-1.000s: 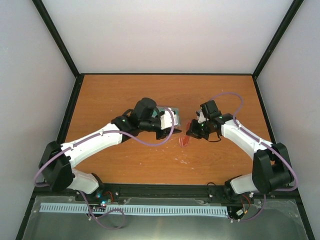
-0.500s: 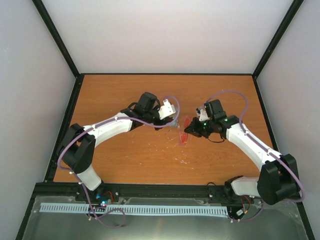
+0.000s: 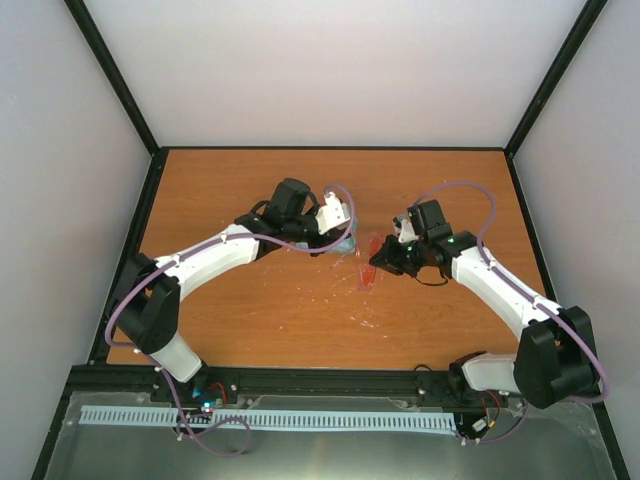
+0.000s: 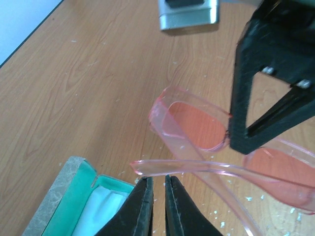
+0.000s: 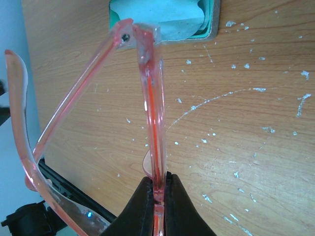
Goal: Organize the sunglasses
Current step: Fold the sunglasses.
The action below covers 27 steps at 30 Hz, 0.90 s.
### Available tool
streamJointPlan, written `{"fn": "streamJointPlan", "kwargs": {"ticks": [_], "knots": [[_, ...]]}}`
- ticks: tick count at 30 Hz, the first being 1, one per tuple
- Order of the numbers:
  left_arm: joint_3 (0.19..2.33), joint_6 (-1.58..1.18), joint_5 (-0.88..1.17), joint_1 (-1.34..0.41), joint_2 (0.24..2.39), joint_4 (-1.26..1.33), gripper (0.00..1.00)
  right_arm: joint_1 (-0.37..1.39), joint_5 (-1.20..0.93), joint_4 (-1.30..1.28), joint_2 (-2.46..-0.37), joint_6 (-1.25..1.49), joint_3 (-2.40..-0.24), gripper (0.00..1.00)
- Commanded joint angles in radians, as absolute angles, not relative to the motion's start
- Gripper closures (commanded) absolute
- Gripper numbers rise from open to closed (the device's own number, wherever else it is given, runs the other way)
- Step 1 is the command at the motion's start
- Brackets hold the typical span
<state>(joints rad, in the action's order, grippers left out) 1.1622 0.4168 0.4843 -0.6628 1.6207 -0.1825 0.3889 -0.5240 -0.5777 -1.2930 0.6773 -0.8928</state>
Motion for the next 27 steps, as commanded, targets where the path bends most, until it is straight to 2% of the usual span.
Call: {"fn": "streamJointPlan", "kwargs": {"ticks": [1,18,27], "knots": [[1.162,0.384,0.560,-0.659,1.588,-0.199,0.89,0.396,-0.503,-0.555,-1.309,0.691,-0.891,0.97],[1.173,0.343,0.561,-0.701,1.653,-0.129,0.90,0.396,-0.549,-0.537,-1.306,0.677,-0.922,0.97],[1.183,0.301,0.574,-0.705,1.680,-0.072,0.89,0.396,-0.705,-0.371,-1.286,0.713,-0.884,0.97]]}}
